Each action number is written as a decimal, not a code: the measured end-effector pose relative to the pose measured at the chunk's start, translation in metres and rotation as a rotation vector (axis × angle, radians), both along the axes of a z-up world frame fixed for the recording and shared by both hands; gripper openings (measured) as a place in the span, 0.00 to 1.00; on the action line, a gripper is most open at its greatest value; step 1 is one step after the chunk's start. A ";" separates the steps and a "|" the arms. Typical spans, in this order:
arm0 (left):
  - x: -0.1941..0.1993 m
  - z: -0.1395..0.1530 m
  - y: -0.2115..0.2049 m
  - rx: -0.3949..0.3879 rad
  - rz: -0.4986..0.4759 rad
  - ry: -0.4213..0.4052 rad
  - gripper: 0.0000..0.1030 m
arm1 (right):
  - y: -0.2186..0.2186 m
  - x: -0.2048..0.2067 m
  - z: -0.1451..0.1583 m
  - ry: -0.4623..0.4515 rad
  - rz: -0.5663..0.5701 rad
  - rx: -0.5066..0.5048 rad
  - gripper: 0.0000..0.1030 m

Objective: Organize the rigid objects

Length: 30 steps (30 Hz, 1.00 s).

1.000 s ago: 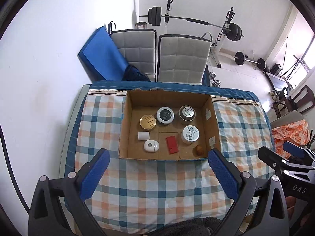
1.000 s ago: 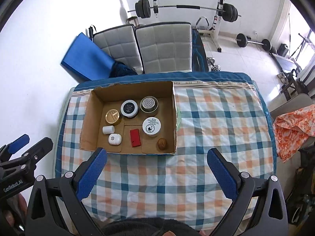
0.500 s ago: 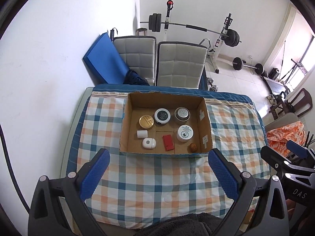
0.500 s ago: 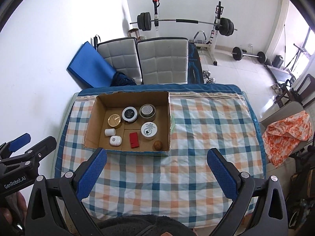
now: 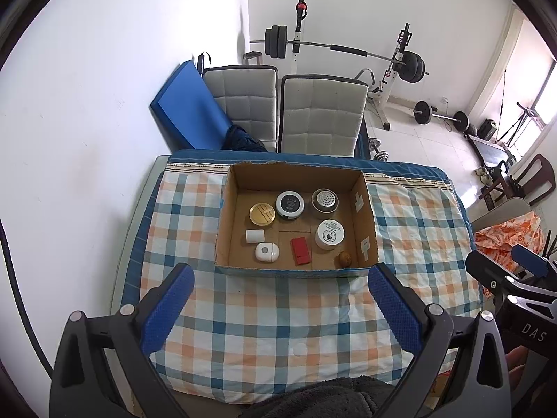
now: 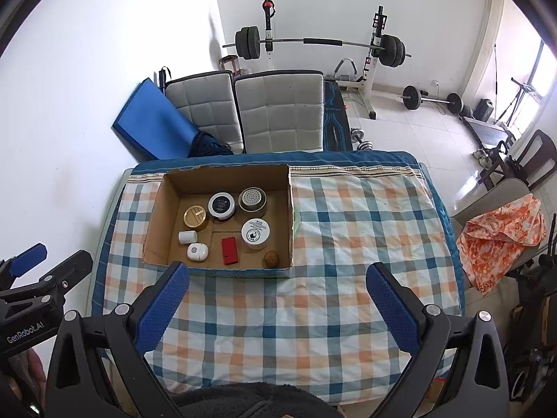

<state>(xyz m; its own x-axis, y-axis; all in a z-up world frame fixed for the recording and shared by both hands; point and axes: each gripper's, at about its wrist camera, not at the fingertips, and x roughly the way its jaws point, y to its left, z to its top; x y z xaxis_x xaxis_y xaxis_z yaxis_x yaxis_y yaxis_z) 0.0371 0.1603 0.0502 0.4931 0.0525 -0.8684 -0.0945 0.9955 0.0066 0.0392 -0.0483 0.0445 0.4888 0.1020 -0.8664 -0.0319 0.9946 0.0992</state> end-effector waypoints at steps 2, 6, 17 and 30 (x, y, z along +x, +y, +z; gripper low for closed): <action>0.000 0.001 0.001 -0.001 0.003 -0.002 1.00 | -0.001 0.000 0.001 -0.004 -0.001 -0.007 1.00; 0.001 0.001 0.001 0.000 0.001 -0.005 1.00 | -0.001 -0.001 0.003 -0.012 -0.002 -0.013 1.00; 0.005 0.002 -0.002 0.006 0.000 -0.014 1.00 | -0.003 0.001 0.007 -0.027 -0.010 -0.025 1.00; 0.011 0.003 -0.004 0.022 -0.004 -0.020 1.00 | -0.002 0.010 0.007 -0.018 -0.023 -0.035 1.00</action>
<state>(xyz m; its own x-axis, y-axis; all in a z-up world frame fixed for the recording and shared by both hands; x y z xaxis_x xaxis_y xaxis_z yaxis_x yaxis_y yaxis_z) 0.0485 0.1562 0.0528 0.5105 0.0698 -0.8570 -0.0906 0.9955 0.0271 0.0493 -0.0502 0.0511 0.5061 0.0601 -0.8604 -0.0102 0.9979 0.0638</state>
